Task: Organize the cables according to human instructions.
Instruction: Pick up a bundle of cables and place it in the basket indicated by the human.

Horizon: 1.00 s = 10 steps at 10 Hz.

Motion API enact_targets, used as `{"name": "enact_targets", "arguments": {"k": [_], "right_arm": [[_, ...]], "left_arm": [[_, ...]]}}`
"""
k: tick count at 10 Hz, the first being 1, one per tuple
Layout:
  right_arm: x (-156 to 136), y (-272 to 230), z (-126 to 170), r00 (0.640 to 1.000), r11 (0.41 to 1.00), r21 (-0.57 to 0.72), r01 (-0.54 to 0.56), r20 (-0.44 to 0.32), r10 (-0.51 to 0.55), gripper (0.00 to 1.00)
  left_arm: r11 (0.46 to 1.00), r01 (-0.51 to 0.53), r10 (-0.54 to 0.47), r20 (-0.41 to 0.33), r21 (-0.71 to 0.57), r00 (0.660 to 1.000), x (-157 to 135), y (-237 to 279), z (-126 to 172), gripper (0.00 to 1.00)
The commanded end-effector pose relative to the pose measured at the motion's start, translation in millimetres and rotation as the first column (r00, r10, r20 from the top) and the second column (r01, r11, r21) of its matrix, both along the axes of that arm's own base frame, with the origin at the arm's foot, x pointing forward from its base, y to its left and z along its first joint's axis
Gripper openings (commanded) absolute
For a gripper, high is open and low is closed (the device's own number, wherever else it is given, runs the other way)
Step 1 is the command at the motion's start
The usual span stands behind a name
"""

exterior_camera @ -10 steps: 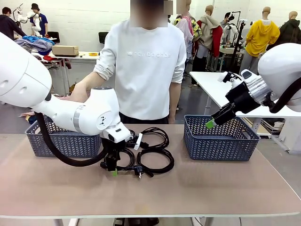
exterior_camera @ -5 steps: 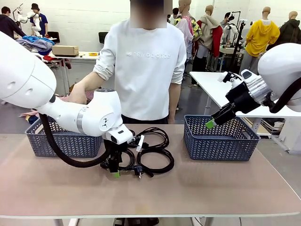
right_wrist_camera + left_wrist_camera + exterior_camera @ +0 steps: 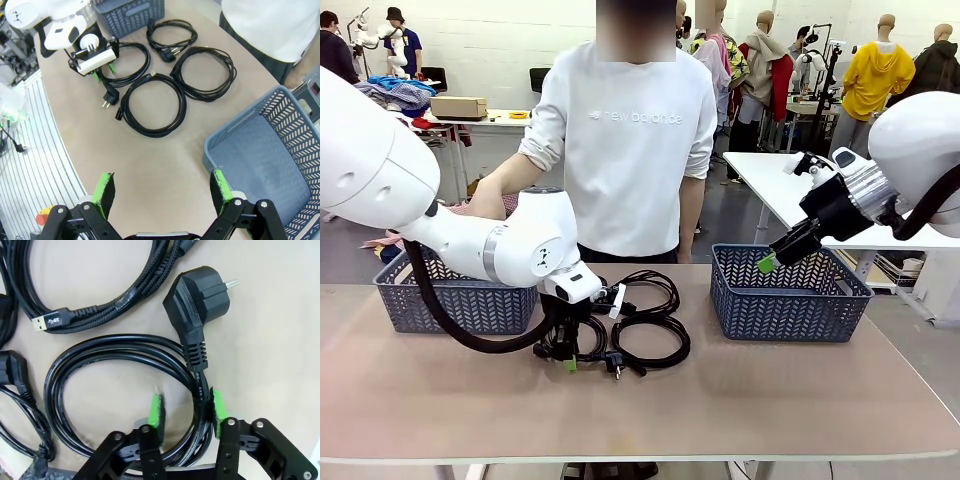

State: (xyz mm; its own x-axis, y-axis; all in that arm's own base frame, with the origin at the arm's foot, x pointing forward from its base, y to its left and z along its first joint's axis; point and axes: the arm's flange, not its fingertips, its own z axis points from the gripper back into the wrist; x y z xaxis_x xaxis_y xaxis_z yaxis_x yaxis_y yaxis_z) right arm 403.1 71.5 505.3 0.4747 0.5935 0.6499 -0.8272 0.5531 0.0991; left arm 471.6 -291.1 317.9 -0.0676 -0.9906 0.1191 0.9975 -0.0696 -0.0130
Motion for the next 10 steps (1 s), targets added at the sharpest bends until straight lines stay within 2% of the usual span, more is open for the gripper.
{"name": "enact_targets", "arguments": {"k": [1, 3, 4, 5, 6, 10], "right_arm": [[2.3, -0.3, 0.4, 1.0, 1.0, 0.025, -0.015, 0.011, 0.015, 1.0], [2.3, -0.3, 0.4, 1.0, 1.0, 0.025, -0.015, 0.011, 0.015, 1.0], [2.3, -0.3, 0.4, 1.0, 1.0, 0.025, -0.015, 0.011, 0.015, 1.0], [2.3, -0.3, 0.4, 1.0, 1.0, 0.025, -0.015, 0.011, 0.015, 1.0], [2.3, -0.3, 0.4, 1.0, 1.0, 0.025, -0.015, 0.011, 0.015, 1.0], [2.3, -0.3, 0.4, 1.0, 1.0, 0.025, -0.015, 0.011, 0.015, 1.0]], "left_arm": [[1.0, -0.011, 0.011, -0.002, 0.005, 1.0, 0.6, -0.6, 3.9, 0.26], [1.0, -0.009, 0.009, -0.001, 0.01, 1.0, 0.6, 0.4, 6.1, 0.06], [1.0, -0.011, 0.011, -0.001, 0.012, 1.0, 0.6, 1.0, 7.3, 0.15], [1.0, -0.011, 0.011, -0.001, 0.015, 1.0, -1.5, 1.8, 10.7, 0.0], [1.0, -0.007, 0.007, 0.001, 0.015, 1.0, -5.4, 3.1, 19.6, 0.0], [1.0, 0.026, -0.025, 0.097, -0.014, 0.995, -8.0, -6.4, 82.1, 0.0]]}}
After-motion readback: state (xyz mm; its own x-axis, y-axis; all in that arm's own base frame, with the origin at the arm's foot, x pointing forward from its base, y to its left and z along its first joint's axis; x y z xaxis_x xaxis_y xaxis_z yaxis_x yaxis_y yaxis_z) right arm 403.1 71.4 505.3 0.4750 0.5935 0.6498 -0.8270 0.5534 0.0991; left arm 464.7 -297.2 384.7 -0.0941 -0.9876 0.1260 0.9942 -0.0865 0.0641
